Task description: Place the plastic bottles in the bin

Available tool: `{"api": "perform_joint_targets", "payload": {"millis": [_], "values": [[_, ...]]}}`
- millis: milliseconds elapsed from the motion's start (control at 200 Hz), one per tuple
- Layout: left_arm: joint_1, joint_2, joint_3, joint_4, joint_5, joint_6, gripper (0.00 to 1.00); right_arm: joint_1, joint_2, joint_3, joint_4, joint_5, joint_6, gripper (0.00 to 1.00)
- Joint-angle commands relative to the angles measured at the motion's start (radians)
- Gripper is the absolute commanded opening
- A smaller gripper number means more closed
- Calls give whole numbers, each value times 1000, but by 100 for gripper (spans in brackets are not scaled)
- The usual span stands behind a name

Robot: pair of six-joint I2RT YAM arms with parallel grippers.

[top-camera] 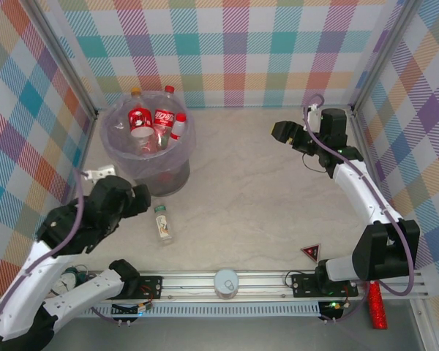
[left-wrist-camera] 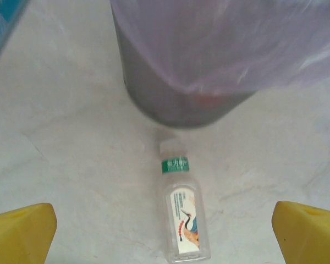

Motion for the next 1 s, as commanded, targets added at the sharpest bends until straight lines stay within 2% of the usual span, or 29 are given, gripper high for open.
{"api": "perform_joint_targets", "payload": {"millis": [0, 245, 550, 775, 995], "values": [[-25, -17, -135, 122, 66, -133, 100, -6, -54, -19, 28, 37, 4, 79], [-25, 50, -365, 383, 141, -159, 100, -7, -76, -26, 24, 40, 4, 79], [-24, 193, -513, 565, 193, -173, 100, -7, -80, -28, 28, 33, 6, 79], [-23, 260, -573, 629, 197, -197, 91, -7, -77, -30, 29, 30, 5, 79], [-19, 304, -588, 644, 185, -196, 76, -8, -57, -23, 30, 25, 4, 79]]}}
